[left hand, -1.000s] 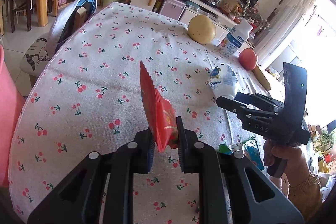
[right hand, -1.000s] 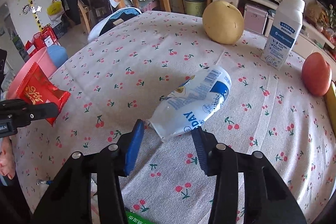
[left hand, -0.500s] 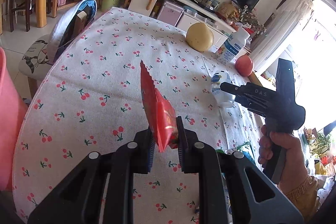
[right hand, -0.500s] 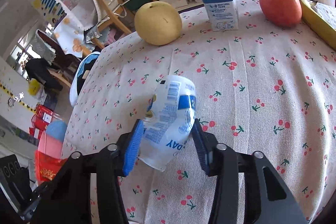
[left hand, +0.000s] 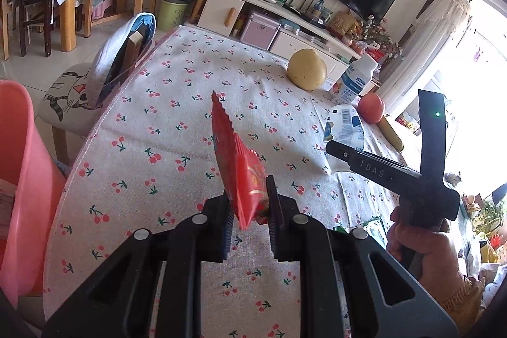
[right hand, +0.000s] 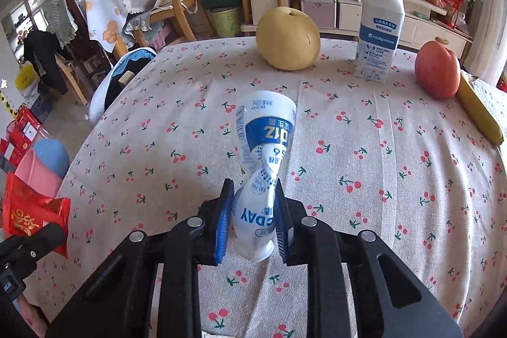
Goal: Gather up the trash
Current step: 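Carry the candy packet with the left tool while the right tool carries the pouch to the bucket, then open the left tool over the bucket while the right tool drops the pouch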
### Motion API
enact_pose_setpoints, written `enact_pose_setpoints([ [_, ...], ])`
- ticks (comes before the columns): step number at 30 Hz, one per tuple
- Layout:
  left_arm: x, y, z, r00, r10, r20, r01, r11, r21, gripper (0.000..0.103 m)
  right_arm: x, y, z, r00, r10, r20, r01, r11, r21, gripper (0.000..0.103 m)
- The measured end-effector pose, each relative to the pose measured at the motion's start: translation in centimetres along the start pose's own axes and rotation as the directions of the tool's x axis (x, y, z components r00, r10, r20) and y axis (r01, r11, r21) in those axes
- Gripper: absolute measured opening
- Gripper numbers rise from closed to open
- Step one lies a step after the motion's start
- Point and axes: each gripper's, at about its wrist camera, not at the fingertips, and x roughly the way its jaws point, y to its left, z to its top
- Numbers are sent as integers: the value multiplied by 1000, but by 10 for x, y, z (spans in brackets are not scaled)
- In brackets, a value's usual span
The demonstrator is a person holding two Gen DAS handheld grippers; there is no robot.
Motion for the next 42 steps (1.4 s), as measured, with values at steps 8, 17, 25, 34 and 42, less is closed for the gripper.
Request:
enact_pose_setpoints([
  [8, -21, 9, 3, 999, 16, 48, -15, 1000, -16, 20, -35, 17, 0, 997, 21, 79, -22, 1000, 2, 26],
  [17, -57, 30, 10, 986, 82, 147, -73, 995, -67, 20, -68, 85, 1, 970, 215, 115, -212, 977, -37, 26],
  [25, -110, 79, 14, 932, 247, 267, -196, 959, -206, 20, -84, 188, 10, 905, 419, 73, -406, 902, -143, 25],
  [34, -150, 165, 13, 862, 454, 225, -320, 833, -452, 20, -77, 298, 2, 868, 496, -18, -481, 833, -274, 26],
  [42, -148, 201, 10, 853, 508, 120, -370, 751, -547, 39, -39, 324, -21, 863, 486, -134, -504, 831, -234, 27],
])
